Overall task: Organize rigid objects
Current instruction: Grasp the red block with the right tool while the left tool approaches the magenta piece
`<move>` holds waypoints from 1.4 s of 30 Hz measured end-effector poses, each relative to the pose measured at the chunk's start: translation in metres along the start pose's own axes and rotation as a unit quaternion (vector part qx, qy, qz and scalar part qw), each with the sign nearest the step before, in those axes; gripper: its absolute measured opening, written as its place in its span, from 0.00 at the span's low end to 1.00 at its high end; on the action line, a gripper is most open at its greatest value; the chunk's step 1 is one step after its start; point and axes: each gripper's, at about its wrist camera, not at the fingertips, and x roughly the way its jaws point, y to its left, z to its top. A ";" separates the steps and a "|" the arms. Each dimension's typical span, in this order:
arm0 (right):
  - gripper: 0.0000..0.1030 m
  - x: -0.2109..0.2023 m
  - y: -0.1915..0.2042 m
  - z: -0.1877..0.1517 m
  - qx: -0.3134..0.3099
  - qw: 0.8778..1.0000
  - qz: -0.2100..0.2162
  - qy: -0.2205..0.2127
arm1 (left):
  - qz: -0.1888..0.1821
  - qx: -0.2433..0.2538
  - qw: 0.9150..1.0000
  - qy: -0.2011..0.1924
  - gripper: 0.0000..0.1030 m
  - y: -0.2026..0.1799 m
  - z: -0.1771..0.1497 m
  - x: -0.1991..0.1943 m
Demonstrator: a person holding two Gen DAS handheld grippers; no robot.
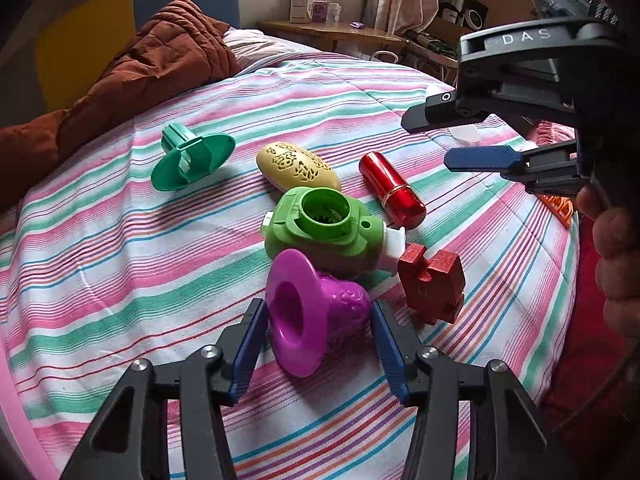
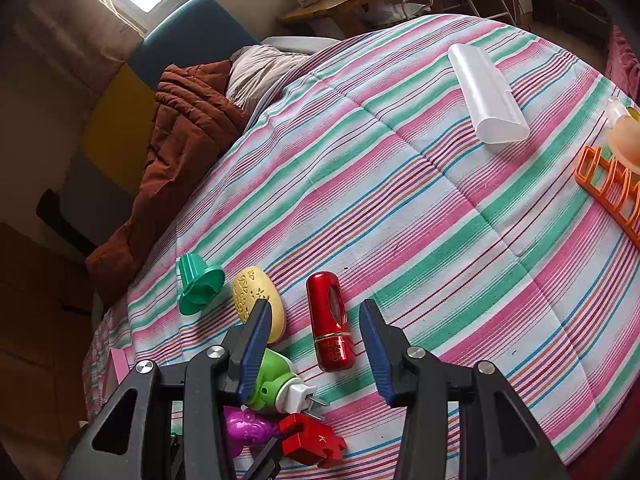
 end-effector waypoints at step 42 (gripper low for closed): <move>0.44 0.035 0.029 -0.046 -0.153 0.972 -0.009 0.177 | 0.040 -0.069 0.997 -0.022 0.55 0.056 -0.061 -0.045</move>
